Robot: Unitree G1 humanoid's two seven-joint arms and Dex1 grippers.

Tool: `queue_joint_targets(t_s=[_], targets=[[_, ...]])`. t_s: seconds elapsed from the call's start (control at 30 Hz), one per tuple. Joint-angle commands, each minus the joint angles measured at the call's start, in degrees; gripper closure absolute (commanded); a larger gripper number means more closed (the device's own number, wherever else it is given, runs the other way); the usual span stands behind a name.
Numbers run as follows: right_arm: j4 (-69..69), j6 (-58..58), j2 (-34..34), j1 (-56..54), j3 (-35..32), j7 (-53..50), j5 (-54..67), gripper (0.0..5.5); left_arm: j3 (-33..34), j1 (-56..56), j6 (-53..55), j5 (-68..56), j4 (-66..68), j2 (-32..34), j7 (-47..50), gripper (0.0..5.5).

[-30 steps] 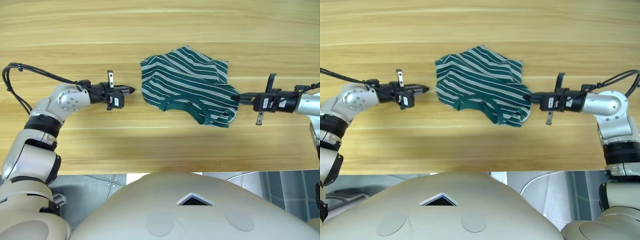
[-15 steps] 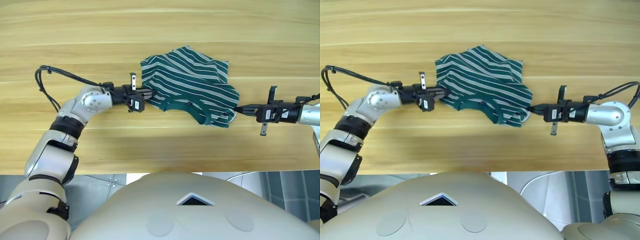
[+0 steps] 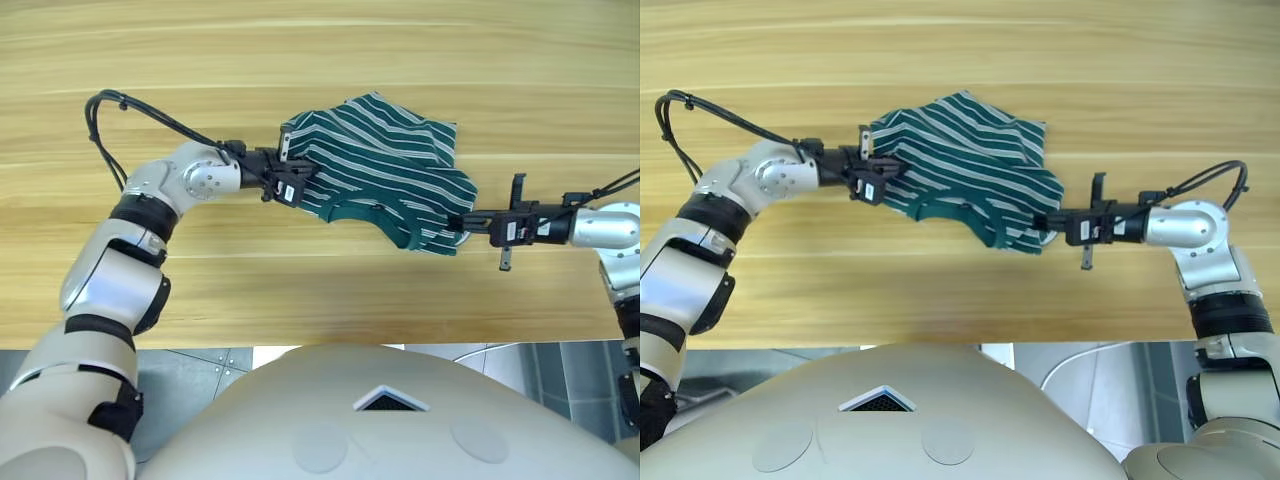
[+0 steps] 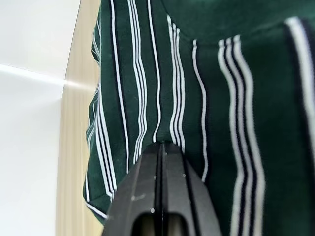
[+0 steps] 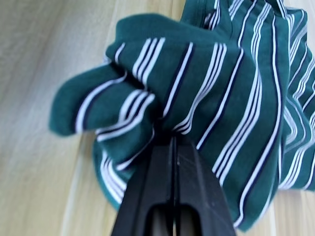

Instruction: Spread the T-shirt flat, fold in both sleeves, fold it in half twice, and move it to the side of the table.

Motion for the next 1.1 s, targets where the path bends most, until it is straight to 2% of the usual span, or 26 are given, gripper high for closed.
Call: queue_joint_targets(t_s=[0.03, 0.23, 0.43, 0.63, 0.77, 1.03, 1.1], targets=[[1.74, 0.21, -0.35, -2.61, 1.01, -0.67, -3.8, 5.47, -6.43, 2.47, 1.04, 7.71, 4.52, 0.27, -1.17, 5.5], [3.91, 0.35, -2.82, -3.51, 1.9, -1.59, -10.11, 5.47, -9.66, 1.6, -0.59, 8.59, 3.17, 1.1, -3.18, 5.5], [2.27, 0.66, -8.21, 1.48, 3.48, -1.53, -14.52, 5.47, -10.92, 1.87, 0.14, 9.25, 3.1, 1.05, -1.35, 5.5], [2.98, 1.24, -15.64, 4.71, -0.56, -4.07, -13.57, 5.47, -11.9, 2.68, 1.67, 10.51, 5.57, 0.73, 2.08, 5.5], [9.16, 0.88, -17.06, 0.71, -2.33, -6.45, -13.6, 5.47, -12.63, 2.56, 2.88, 10.76, 8.42, -0.05, 4.27, 5.5], [6.18, 0.01, -14.39, -4.56, -7.78, -2.75, 1.27, 5.47, -12.99, 2.91, 2.82, 10.14, 11.03, -0.84, 6.73, 5.5], [3.24, 0.99, -13.79, -3.73, -7.78, -1.25, 4.32, 5.47, -10.32, 2.1, 1.43, 6.62, 10.09, -0.07, 5.93, 5.5]])
